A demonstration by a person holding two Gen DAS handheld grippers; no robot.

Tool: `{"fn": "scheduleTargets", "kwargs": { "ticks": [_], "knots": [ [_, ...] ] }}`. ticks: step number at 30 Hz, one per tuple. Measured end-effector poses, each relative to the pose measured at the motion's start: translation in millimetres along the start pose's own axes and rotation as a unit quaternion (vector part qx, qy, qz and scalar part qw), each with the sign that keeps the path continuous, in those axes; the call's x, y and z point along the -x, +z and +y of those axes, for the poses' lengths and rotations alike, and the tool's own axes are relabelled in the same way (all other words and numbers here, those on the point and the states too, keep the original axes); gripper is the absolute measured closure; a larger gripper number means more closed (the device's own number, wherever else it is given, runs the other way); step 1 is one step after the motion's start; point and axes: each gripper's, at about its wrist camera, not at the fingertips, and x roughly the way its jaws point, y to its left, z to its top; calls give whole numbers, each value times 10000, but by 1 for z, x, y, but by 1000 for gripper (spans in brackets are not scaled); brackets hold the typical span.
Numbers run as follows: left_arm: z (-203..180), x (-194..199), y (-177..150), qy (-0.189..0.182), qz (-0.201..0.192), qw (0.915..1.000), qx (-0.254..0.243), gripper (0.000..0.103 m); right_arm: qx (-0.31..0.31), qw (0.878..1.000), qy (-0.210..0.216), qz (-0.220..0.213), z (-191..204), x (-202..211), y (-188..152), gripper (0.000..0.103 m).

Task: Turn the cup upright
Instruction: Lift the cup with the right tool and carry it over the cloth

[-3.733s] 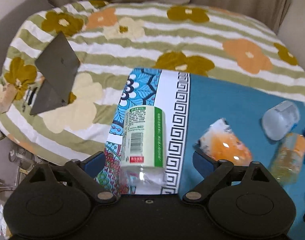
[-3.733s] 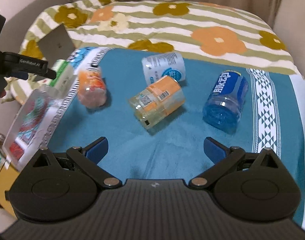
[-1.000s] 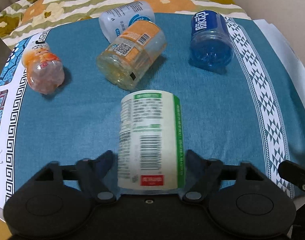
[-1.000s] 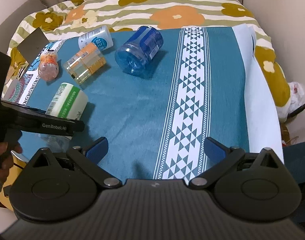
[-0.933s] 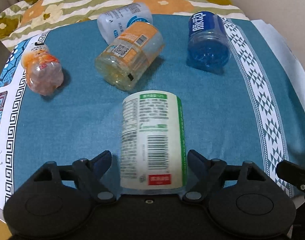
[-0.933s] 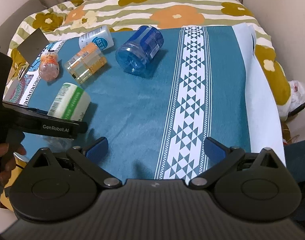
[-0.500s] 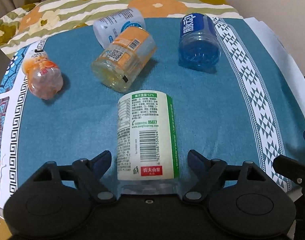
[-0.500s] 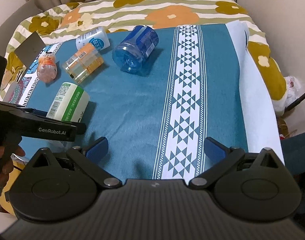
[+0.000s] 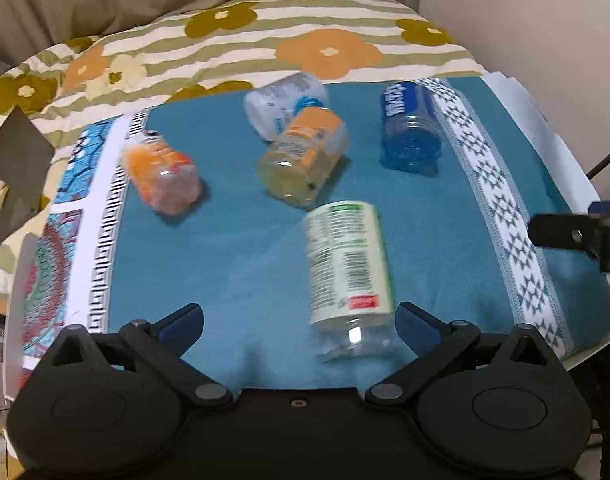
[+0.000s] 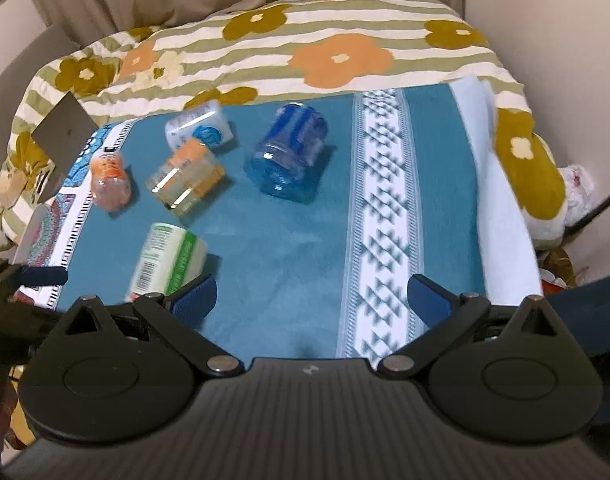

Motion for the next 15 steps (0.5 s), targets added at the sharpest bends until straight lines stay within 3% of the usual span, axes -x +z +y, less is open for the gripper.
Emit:
{"fn": "scheduleTargets", "kwargs": {
  "ticks": [9,15],
  "knots": [
    [60,-3,-21,46,38,9998,209,0,138,9968,410,665,59,-41,30,0],
    [95,-9,-33,84,99,9991,395,0,-252,9888,667,1308,84,-91,41,0]
  ]
}}
